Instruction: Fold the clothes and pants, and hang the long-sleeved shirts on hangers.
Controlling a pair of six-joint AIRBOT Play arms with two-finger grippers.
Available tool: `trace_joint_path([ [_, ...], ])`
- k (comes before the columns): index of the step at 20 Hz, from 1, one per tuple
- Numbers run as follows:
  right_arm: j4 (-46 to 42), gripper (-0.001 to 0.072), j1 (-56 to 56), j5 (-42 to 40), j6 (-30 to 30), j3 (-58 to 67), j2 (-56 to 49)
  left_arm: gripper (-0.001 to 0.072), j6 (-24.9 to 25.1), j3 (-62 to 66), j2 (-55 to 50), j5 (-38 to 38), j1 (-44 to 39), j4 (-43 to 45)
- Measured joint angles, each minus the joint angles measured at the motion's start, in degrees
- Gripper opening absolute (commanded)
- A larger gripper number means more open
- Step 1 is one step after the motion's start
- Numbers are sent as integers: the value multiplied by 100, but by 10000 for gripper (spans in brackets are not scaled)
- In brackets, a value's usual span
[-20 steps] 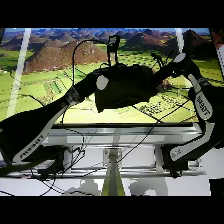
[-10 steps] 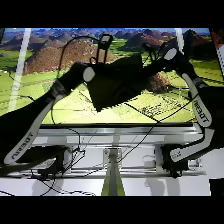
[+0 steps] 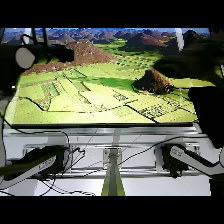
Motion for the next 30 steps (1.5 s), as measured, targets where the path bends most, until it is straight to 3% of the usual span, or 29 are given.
trace_joint_path([
  [6, -1250, 30, -2312, 951, 306, -13, 951, 17, 0, 0, 291, -66, 162, 31],
  [7, -1322, 69, -2671, 1104, 341, -37, 999, 17, -2, 0, 304, -72, 170, 37],
  [8, -1368, 260, -2940, 1198, 433, -57, 1029, 17, 0, 0, 315, -70, 177, 37],
  [9, -1397, 503, -3174, 1211, 586, -68, 1060, 17, -2, 0, 319, -74, 179, 37],
  [10, -1429, 658, -3344, 1180, 758, -79, 1082, 17, -2, 0, 326, -72, 181, 39],
  [11, -1434, 664, -3460, 1185, 892, -87, 1086, 17, 0, 0, 330, -72, 184, 39],
  [13, -1246, 634, -3587, 1104, 1084, -98, 1069, 16, -2, 0, 337, -74, 188, 39],
  [15, -949, 518, -3480, 1054, 1067, -103, 1019, 17, 0, 0, 334, -74, 188, 39],
  [16, -833, 395, -3307, 1003, 933, -107, 992, 16, -2, 0, 337, -74, 188, 42],
  [20, -595, 39, -1832, 673, 254, -109, 929, 17, -2, 0, 337, -74, 188, 42],
  [30, -608, 29, 2837, -227, -240, -109, 863, 17, -2, 0, 337, -74, 188, 42],
])
